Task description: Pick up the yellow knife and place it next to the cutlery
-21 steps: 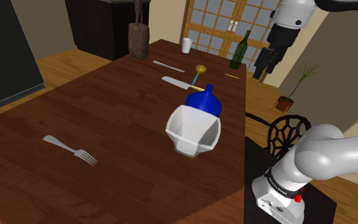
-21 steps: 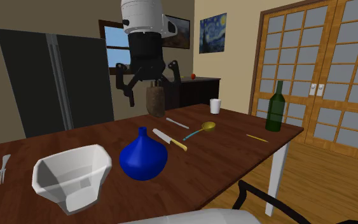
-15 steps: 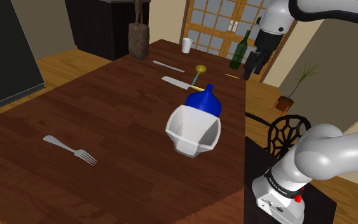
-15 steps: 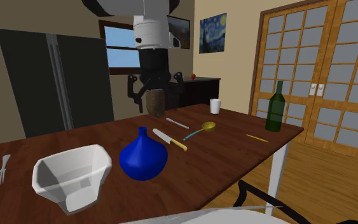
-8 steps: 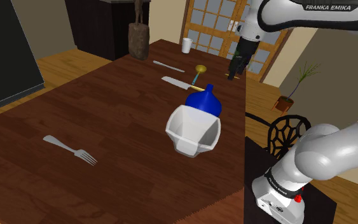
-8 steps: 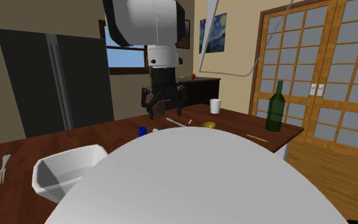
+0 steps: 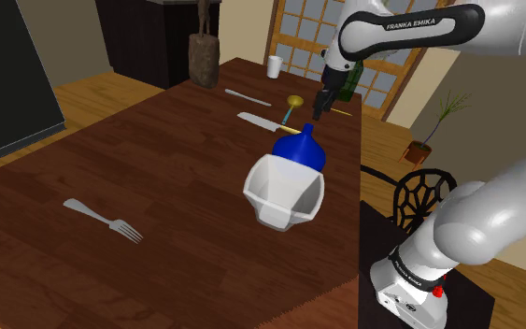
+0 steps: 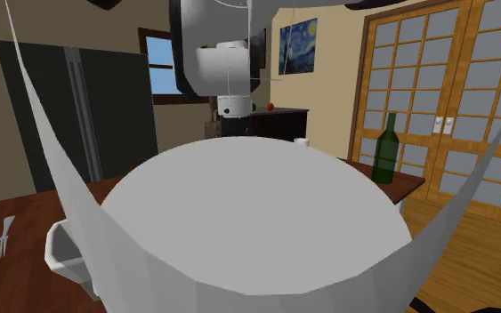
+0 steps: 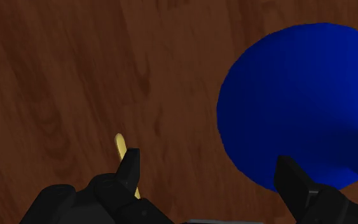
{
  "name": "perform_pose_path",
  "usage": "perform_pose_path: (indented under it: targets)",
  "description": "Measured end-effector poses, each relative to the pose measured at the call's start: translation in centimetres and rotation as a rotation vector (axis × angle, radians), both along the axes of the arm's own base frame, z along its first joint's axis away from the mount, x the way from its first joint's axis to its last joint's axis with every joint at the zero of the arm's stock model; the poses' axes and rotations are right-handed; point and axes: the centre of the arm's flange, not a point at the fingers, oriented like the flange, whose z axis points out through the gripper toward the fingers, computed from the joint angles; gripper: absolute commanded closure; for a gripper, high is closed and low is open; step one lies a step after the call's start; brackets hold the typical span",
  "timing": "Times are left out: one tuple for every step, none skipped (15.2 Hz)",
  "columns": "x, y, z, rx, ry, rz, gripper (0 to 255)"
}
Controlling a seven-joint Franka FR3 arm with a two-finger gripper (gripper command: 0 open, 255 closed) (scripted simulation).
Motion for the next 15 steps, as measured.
perform_pose_path:
  targets:
    - [1.1,0.0,-0.8,0.001,-0.001,0.014,0]
    - [2.4,-0.4,-1.4,0.003,-0.001,0.028,0]
    - [3.3,-0.6,-1.9,0.004,-0.002,0.043,0]
    - [4.3,-0.9,-2.4,0.005,-0.003,0.057,0]
    - [5.6,-1.1,-3.3,0.006,-0.005,0.071,0]
    - [6.4,-1.1,-4.0,0.008,-0.004,0.085,0]
    - [7.6,-1.2,-4.5,0.009,-0.005,0.099,0]
    - [8.8,-1.2,-5.2,0.010,-0.006,0.113,0]
    - [9.8,-1.3,-5.8,0.012,-0.007,0.128,0]
    - [10.9,-1.3,-6.5,0.013,-0.008,0.142,0]
    - [12.1,-1.5,-7.1,0.014,-0.008,0.156,0]
    - [13.2,-1.8,-7.7,0.015,-0.009,0.170,0]
    - [14.5,-1.9,-8.5,0.016,-0.011,0.184,0]
    - [15.5,-1.9,-9.4,0.017,-0.011,0.198,0]
    - [16.6,-1.8,-10.4,0.018,-0.011,0.212,0]
